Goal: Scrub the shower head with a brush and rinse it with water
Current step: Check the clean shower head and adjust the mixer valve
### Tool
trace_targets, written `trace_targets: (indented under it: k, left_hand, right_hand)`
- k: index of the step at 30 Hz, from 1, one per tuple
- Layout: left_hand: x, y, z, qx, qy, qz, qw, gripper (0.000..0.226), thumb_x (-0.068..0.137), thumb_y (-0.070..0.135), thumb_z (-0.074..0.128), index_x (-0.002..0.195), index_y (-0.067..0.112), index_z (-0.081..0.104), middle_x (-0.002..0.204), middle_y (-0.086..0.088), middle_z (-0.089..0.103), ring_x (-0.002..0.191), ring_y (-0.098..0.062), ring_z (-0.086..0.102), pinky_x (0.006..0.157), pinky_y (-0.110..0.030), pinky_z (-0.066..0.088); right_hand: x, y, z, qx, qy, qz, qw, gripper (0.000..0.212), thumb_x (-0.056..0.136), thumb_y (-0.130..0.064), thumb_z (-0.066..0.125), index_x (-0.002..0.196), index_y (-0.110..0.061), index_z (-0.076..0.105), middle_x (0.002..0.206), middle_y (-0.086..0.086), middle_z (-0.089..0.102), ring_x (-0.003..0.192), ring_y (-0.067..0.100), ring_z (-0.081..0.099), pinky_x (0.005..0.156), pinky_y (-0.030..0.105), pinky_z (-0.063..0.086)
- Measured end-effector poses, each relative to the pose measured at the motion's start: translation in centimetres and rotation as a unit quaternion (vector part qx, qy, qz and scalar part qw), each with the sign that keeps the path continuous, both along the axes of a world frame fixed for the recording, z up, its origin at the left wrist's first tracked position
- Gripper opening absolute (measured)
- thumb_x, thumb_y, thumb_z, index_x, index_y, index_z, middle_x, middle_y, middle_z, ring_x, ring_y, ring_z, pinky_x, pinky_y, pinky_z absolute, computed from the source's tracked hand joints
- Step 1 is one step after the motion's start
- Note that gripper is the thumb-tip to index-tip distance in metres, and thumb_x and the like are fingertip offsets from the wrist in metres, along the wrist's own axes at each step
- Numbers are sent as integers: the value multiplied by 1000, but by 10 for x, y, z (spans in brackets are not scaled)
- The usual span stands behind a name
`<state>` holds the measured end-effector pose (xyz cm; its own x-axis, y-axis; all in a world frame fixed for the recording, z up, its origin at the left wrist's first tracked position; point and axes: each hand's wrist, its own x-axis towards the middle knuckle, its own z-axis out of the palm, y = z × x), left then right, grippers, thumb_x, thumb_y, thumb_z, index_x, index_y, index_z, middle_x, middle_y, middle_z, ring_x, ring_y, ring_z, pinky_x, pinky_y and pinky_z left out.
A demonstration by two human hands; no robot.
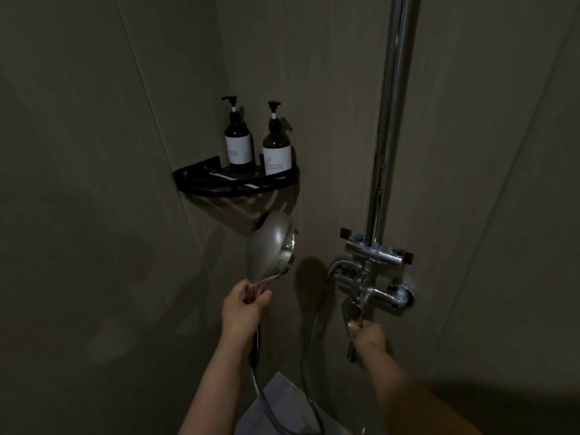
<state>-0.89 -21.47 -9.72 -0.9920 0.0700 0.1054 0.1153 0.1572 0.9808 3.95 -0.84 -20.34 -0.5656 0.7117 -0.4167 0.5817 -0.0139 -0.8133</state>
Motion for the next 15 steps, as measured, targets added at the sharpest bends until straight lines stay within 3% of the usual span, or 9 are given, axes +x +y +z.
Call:
trace_targets:
  k: [5, 10, 15]
  left_hand:
    - [-1, 2, -5, 15, -19, -1, 1000, 26, 80, 1, 67, 66, 11, 47, 70, -6, 54, 70, -16, 48, 63, -26, 37]
    - [3, 2, -3, 14, -6, -7, 1000, 25, 81, 0, 66, 67, 11, 47, 67, -2, 51, 63, -10, 45, 51, -8, 36]
    - [2, 1, -6, 12, -13, -11, 1000, 27, 80, -1, 66, 66, 14, 49, 68, 0, 56, 64, -8, 49, 50, -4, 37]
  right_hand:
    - [-1, 0, 1, -22, 12, -6, 1000, 24, 90, -10, 59, 104, 9, 64, 110, 29, 64, 107, 37, 59, 85, 34, 43]
    - [-4, 2, -7, -25, 10, 3, 1000, 16, 89, -12, 60, 87, 3, 66, 93, 24, 65, 97, 37, 63, 90, 41, 48]
    - [-1, 1, 1, -29, -9, 5, 1000, 29, 92, -15, 56, 111, 6, 63, 115, 26, 63, 111, 35, 58, 91, 34, 43]
